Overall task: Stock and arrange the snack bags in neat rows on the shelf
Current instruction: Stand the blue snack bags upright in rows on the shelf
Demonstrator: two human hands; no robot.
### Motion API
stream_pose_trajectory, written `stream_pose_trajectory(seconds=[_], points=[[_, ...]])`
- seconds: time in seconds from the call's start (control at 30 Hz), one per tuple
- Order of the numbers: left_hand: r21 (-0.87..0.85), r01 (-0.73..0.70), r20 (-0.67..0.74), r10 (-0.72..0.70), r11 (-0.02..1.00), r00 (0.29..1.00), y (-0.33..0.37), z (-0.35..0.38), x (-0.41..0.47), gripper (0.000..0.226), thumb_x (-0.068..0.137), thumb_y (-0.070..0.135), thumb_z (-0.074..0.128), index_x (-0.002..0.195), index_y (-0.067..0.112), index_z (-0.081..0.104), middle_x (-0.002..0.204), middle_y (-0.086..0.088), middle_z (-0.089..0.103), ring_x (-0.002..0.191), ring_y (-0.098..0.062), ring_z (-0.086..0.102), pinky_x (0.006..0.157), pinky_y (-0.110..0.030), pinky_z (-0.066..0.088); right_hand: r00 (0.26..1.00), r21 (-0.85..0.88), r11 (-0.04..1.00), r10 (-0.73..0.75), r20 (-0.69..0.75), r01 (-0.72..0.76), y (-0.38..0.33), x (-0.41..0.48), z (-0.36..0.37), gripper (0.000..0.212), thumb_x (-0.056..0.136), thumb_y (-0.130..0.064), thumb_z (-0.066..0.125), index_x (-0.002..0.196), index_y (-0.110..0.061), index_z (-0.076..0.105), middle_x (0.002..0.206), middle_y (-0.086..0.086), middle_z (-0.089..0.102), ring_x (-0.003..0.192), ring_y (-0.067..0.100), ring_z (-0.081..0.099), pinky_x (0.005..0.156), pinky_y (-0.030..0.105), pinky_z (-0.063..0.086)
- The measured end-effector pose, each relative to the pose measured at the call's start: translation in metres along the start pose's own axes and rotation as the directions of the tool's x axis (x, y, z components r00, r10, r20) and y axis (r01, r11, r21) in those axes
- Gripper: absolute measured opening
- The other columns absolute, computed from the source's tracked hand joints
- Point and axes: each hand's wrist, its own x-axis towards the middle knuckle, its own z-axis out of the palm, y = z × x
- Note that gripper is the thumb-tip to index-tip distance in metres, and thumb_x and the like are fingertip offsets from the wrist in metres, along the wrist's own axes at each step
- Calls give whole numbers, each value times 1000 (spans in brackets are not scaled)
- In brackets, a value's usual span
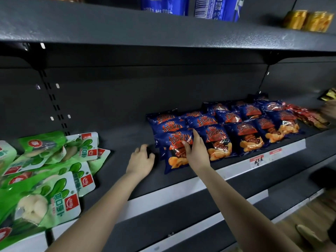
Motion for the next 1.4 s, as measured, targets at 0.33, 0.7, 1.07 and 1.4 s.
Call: stream_pose_trajectory(seconds=[0.33,0.7,1.07,1.4], points=[[276,-44,-120,80,960,990,-1,28,7,35,94,22,40,125,10,50,123,-15,56,114,-33,46,101,-36,31,949,-165,960,-257,-181,228,-7,2,12,63,85,7,51,139,-23,46,144,16,37,127,37,38,101,50,42],[307,-59,-94,92,950,991,-6,32,11,33,93,24,38,120,11,52,120,-13,59,114,-31,48,103,-37,32,971,-481,843,-201,133,240,-25,-5,35,68,91,-56,37,150,-40,8,161,8,-2,145,39,-11,112,62,0],[337,-69,-99,108,939,989,-3,31,7,40,94,29,37,131,16,47,136,-6,49,125,-26,39,109,-32,26,985,-479,860,-146,96,174,-15,-1,36,92,81,-73,41,151,-36,-6,159,6,-16,144,39,-16,111,64,1],[328,-70,-82,103,942,991,1,27,3,41,94,29,38,132,16,46,140,-6,45,128,-26,35,110,-31,22,989,-468,874,-150,0,132,-16,0,45,77,83,-58,51,149,-33,21,160,6,6,146,38,-5,111,63,6]])
